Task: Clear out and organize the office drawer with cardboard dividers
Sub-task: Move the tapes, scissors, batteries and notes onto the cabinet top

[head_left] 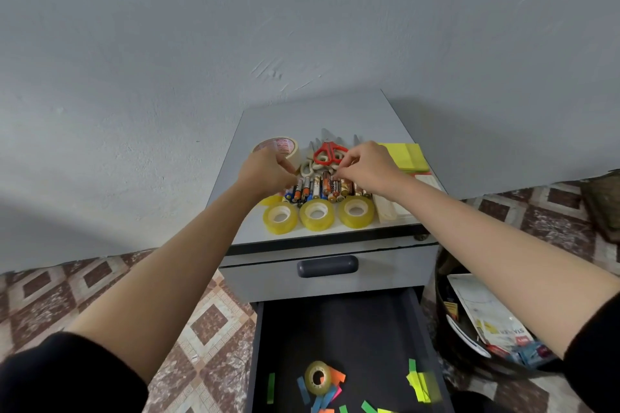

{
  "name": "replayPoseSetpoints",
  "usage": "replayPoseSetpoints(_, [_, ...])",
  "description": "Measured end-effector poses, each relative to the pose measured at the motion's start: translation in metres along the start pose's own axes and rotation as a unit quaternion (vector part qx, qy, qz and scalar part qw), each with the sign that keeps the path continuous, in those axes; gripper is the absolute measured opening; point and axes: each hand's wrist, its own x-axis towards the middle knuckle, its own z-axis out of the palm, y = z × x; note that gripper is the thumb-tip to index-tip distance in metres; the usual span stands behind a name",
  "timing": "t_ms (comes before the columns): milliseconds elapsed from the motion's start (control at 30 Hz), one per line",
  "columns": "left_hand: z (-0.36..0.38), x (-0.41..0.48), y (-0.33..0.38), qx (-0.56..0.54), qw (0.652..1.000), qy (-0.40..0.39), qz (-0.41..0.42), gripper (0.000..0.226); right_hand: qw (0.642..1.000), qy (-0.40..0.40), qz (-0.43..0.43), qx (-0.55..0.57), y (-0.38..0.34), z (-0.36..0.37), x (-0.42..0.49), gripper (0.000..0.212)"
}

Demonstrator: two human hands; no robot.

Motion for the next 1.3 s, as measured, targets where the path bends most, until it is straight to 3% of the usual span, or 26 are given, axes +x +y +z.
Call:
replayPoseSetpoints(167, [-0.002,-0.048,-0.009,-0.083,0.996,0.017,0.008,0.004,0.996,0.029,0.001,0.082,-0.017,-0.003,-0.040,0.011])
replayPoseSetpoints(300, [0.016,-0.098,-0.029,-0.160,0.987,-0.013,0.000,0.006,0.989,-0.001,0.025,0.148,-0.020,0.011,-0.091,0.007])
replayPoseSetpoints(533, [0.067,-0.176,-0.089,-0.153,0.983,-0.094,-0.047,0.017,0.978,-0.067,0.105,0.166,0.018,0.061,-0.169,0.021])
replayPoseSetpoints(700, [0.104,-0.210,-0.130,-0.144,0.975,-0.138,-0.093,0.013,0.975,-0.091,0.157,0.132,0.050,0.090,-0.200,0.012])
replayPoseSetpoints(833, [0.133,-0.221,-0.155,-0.128,0.969,-0.164,-0.130,0.015,0.972,-0.105,0.193,0.086,0.077,0.113,-0.215,0.016])
replayPoseSetpoints(1133, [0.184,-0.214,-0.188,-0.081,0.962,-0.191,-0.180,0.013,0.953,-0.179,0.237,-0.063,0.142,0.149,-0.228,0.005])
replayPoseSetpoints(1300, [0.210,-0.201,-0.193,-0.045,0.964,-0.184,-0.185,0.014,0.911,-0.234,0.279,-0.195,0.169,0.171,-0.234,0.039])
